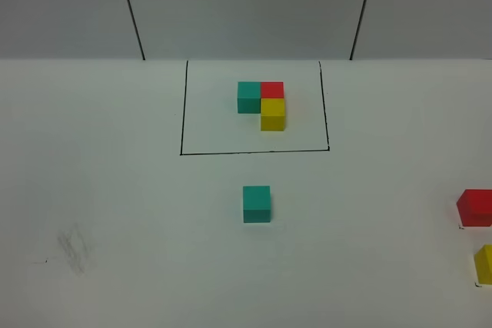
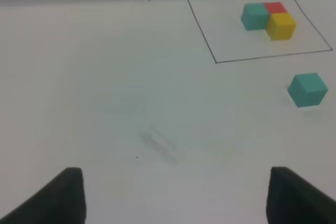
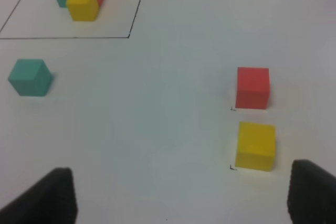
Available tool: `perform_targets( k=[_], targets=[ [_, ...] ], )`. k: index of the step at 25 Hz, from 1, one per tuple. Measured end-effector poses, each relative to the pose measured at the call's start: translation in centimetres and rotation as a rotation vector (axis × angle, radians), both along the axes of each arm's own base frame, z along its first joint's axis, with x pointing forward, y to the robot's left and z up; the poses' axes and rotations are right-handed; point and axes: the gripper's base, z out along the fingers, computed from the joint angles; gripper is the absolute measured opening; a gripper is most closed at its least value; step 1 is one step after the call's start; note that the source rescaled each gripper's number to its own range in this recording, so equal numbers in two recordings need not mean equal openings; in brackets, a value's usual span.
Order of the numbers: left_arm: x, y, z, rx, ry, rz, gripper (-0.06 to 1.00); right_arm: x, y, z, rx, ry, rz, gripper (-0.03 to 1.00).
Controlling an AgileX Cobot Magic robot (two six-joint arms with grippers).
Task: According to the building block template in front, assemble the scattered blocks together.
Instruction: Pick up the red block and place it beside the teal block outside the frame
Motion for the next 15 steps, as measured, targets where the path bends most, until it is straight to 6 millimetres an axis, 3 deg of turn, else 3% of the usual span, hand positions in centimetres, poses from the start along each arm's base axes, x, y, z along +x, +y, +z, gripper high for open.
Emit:
perform_targets(
  k=[8, 15],
  targets=[
    [1.6, -0.4, -3.4, -0.004, 0.112, 0.035, 0.53, 0.0, 0.0, 0.0, 0.000, 0.000, 0.000, 0.64],
    [1.7, -0.4, -3.4, -0.008, 0.106, 0.035, 0.53, 0.0, 0.0, 0.0, 0.000, 0.000, 0.000, 0.64]
  ],
)
